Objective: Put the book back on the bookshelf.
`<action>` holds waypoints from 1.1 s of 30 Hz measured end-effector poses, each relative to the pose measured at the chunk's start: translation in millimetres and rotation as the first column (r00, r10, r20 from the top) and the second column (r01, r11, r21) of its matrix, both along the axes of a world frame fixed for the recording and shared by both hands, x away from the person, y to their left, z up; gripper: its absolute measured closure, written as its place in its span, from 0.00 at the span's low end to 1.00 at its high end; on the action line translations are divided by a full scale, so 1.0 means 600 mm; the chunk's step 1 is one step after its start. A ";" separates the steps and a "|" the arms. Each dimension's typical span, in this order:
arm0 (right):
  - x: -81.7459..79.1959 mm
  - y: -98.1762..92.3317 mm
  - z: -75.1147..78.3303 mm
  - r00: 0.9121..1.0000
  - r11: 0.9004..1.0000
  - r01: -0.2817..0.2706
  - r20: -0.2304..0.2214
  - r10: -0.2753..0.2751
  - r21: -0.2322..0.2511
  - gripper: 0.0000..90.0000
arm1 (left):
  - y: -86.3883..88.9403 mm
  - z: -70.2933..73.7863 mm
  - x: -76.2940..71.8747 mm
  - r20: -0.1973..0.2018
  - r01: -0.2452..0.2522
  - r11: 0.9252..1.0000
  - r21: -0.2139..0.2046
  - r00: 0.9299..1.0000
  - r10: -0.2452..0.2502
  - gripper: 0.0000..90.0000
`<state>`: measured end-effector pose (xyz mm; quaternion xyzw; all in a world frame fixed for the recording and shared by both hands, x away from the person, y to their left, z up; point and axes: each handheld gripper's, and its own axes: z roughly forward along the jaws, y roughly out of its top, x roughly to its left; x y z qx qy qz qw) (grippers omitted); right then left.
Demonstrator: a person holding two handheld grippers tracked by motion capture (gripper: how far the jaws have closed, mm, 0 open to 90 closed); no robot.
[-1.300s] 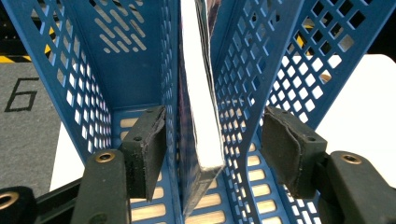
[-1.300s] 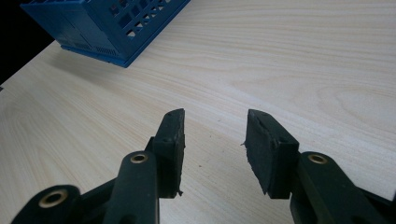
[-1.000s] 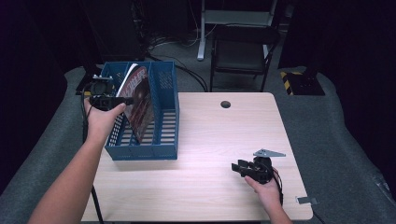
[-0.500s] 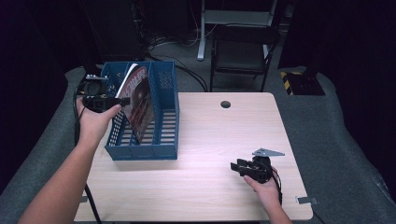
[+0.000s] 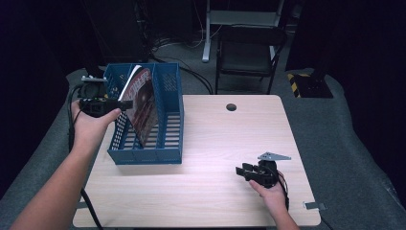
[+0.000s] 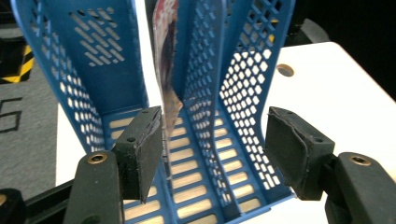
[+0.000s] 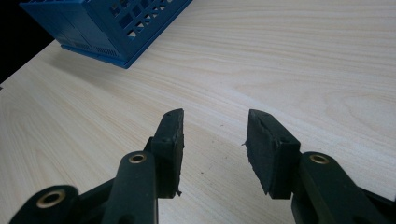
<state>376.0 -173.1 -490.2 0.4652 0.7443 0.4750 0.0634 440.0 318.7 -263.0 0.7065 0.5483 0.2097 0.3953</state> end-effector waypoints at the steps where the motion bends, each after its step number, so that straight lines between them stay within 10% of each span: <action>1: 0.000 0.000 0.000 1.000 1.000 -0.001 0.001 0.001 -0.001 0.63 | -0.002 0.002 -0.003 -0.003 0.007 1.000 -0.007 1.000 -0.007 0.41; 12: 0.001 0.002 0.001 1.000 1.000 -0.014 0.011 0.014 -0.011 0.62 | -0.029 0.022 -0.034 0.003 0.118 0.992 0.043 0.993 -0.118 0.43; 33: -0.001 0.003 0.005 1.000 1.000 -0.005 0.017 0.005 0.001 0.61 | -0.094 -0.033 -0.069 -0.027 0.281 0.959 0.034 0.960 -0.280 0.43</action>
